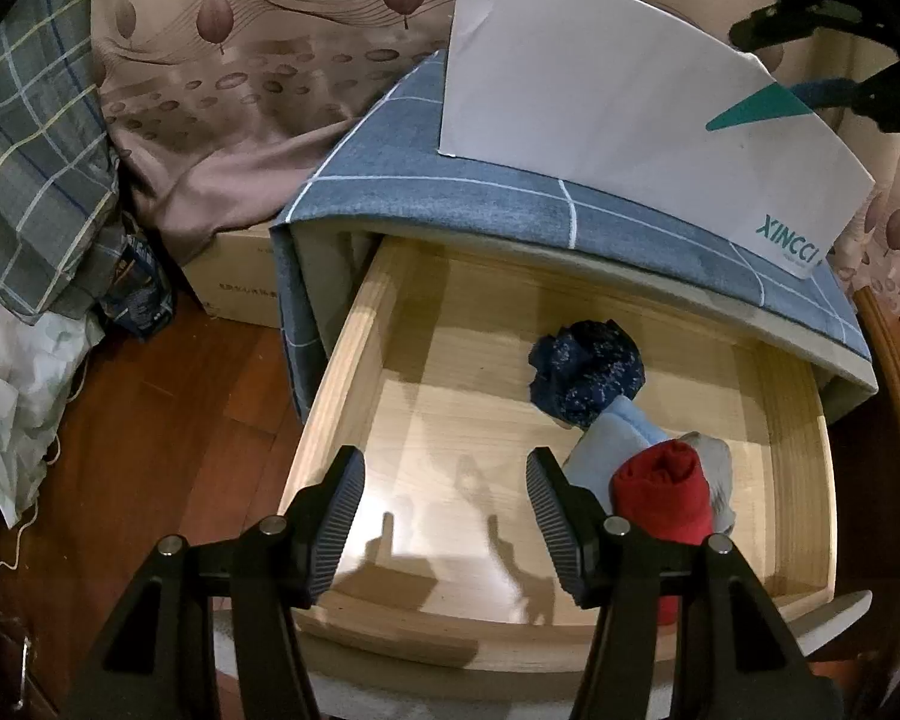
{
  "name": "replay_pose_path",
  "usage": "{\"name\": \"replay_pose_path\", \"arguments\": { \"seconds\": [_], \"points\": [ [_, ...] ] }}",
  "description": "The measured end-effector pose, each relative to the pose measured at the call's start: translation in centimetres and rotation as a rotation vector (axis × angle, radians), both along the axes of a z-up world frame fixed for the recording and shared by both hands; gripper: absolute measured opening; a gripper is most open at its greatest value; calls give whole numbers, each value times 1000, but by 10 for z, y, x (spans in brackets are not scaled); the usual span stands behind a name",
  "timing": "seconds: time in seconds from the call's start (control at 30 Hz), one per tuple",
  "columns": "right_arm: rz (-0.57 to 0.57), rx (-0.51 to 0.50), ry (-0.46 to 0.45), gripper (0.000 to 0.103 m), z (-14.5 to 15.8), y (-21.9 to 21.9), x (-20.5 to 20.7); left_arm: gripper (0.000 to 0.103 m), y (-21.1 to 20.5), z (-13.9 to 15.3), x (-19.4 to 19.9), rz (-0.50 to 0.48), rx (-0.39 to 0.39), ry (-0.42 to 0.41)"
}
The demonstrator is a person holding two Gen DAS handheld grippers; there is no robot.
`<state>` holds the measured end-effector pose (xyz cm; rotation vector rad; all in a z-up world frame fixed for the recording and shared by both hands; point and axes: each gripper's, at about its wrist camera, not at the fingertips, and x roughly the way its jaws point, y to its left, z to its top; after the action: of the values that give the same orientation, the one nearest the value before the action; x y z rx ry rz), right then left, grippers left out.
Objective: Take underwear out of drawer
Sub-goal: 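Open the right tool to release the white sock into the box, then move the open right tool back down into the drawer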
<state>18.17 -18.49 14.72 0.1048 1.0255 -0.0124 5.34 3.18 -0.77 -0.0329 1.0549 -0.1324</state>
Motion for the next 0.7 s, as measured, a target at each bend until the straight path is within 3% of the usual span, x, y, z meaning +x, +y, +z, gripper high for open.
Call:
{"name": "replay_pose_path", "arguments": {
  "seconds": [0.37,0.7],
  "points": [
    [42,5,17,59,6,-4,-52,58,-1,-1,0,4,9,9],
    [12,36,108,59,-38,-23,-98,58,-1,-2,2,3,17,11]
  ]
}}
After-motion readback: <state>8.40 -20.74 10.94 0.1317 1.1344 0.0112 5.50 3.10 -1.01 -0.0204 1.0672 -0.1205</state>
